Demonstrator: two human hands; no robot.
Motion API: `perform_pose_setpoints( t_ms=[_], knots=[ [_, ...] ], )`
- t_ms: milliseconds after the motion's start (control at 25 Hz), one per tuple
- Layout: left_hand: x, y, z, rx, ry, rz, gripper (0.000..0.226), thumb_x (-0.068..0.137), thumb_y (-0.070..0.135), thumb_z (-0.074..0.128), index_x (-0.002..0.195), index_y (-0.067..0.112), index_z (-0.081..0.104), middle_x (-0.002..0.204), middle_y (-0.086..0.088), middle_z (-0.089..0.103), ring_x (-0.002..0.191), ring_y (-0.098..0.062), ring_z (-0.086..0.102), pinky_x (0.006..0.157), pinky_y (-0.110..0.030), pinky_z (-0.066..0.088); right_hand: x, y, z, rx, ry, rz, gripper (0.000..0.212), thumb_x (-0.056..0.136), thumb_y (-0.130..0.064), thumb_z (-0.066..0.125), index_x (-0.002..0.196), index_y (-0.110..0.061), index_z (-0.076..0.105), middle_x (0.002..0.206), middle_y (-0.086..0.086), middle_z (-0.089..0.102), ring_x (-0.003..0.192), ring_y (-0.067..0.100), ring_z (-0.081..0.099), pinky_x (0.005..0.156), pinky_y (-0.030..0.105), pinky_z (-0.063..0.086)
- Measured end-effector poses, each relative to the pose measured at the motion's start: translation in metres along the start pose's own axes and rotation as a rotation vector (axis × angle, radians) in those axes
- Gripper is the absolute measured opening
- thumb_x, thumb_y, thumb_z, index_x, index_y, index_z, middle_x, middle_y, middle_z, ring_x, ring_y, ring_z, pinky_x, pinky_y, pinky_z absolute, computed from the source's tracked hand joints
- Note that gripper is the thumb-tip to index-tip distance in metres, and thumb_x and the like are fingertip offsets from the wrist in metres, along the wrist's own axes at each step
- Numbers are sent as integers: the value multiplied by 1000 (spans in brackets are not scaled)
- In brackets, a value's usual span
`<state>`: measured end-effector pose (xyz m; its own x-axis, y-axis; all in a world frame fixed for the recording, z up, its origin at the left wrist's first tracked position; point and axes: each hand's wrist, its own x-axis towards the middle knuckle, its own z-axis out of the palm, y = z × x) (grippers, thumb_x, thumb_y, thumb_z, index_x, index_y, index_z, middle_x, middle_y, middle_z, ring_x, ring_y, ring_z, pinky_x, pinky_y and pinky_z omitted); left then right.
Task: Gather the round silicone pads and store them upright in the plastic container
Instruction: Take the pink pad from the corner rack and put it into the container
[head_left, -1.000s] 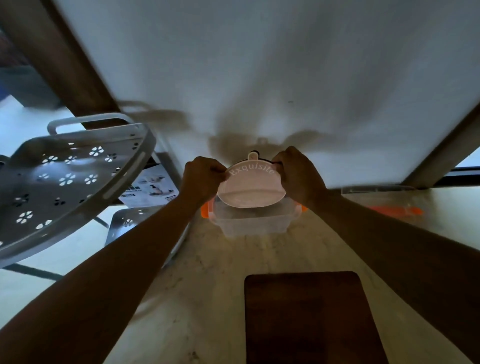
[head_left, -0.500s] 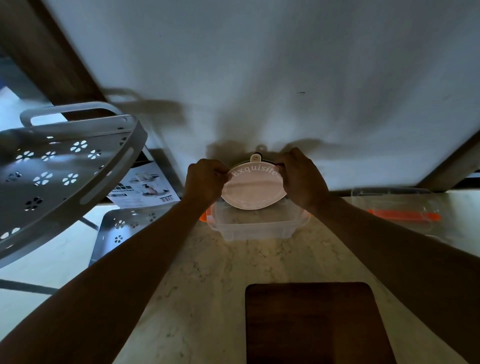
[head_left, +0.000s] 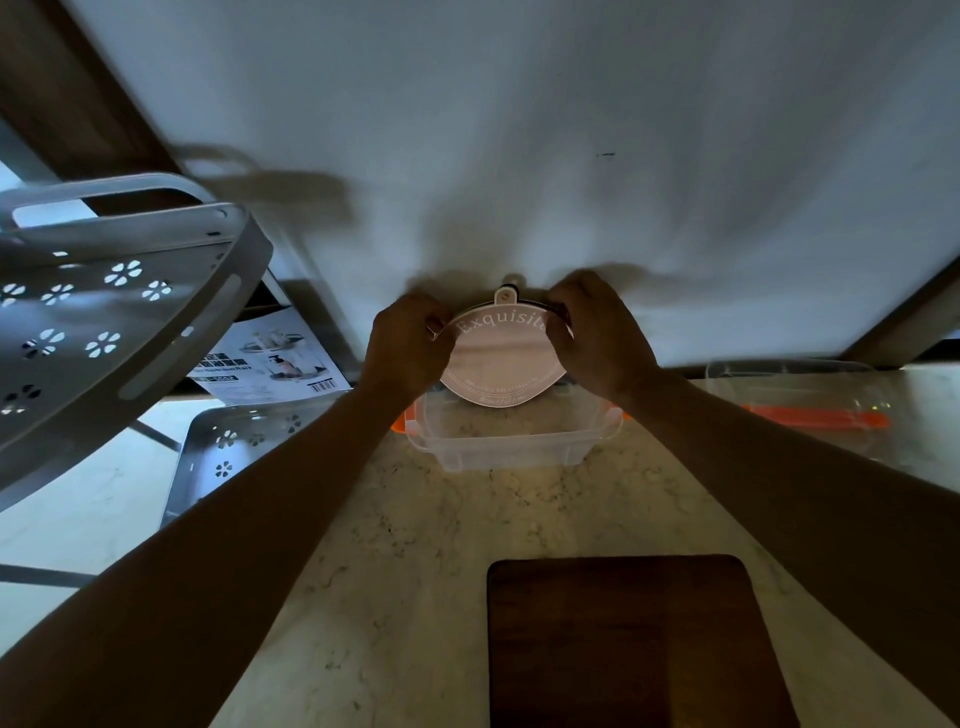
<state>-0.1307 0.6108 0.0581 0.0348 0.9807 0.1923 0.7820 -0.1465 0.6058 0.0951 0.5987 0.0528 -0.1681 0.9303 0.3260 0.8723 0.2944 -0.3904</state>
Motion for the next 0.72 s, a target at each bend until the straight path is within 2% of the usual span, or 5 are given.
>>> perform_pose_setpoints(
  t_ms=[160, 360, 560, 720],
  knots=[
    [-2, 0, 2, 24, -95, 80, 26, 81, 19, 74, 103, 7, 69, 103, -10, 68, 88, -23, 63, 84, -39, 56, -3, 5, 5, -57, -18, 16, 27, 85, -29, 67, 101, -8, 67, 106, 12, 60, 102, 30, 56, 83, 40, 46],
    [0, -4, 8, 63, -106, 97, 36, 78, 25, 79, 108, 7, 70, 116, -14, 64, 100, -30, 61, 90, -44, 52, -2, 8, 12, -80, 0, 79, 29, 82, -30, 73, 103, -12, 68, 111, 10, 62, 109, 31, 55, 83, 41, 39],
    [-5, -4, 9, 41, -73, 100, 26, 84, 22, 75, 106, 9, 71, 111, -12, 65, 98, -28, 59, 86, -40, 51, -5, 11, 8, -73, -3, 24, 27, 85, -31, 73, 103, -12, 69, 110, 9, 66, 105, 31, 59, 85, 43, 46],
    [-10, 2, -4, 32, -63, 128, 19, 88, 21, 70, 101, 7, 71, 99, -13, 70, 90, -29, 62, 79, -34, 48, -10, 11, -1, -48, 36, -24, 22, 91, -34, 66, 97, -13, 69, 92, 8, 69, 87, 30, 62, 79, 38, 38]
  ],
)
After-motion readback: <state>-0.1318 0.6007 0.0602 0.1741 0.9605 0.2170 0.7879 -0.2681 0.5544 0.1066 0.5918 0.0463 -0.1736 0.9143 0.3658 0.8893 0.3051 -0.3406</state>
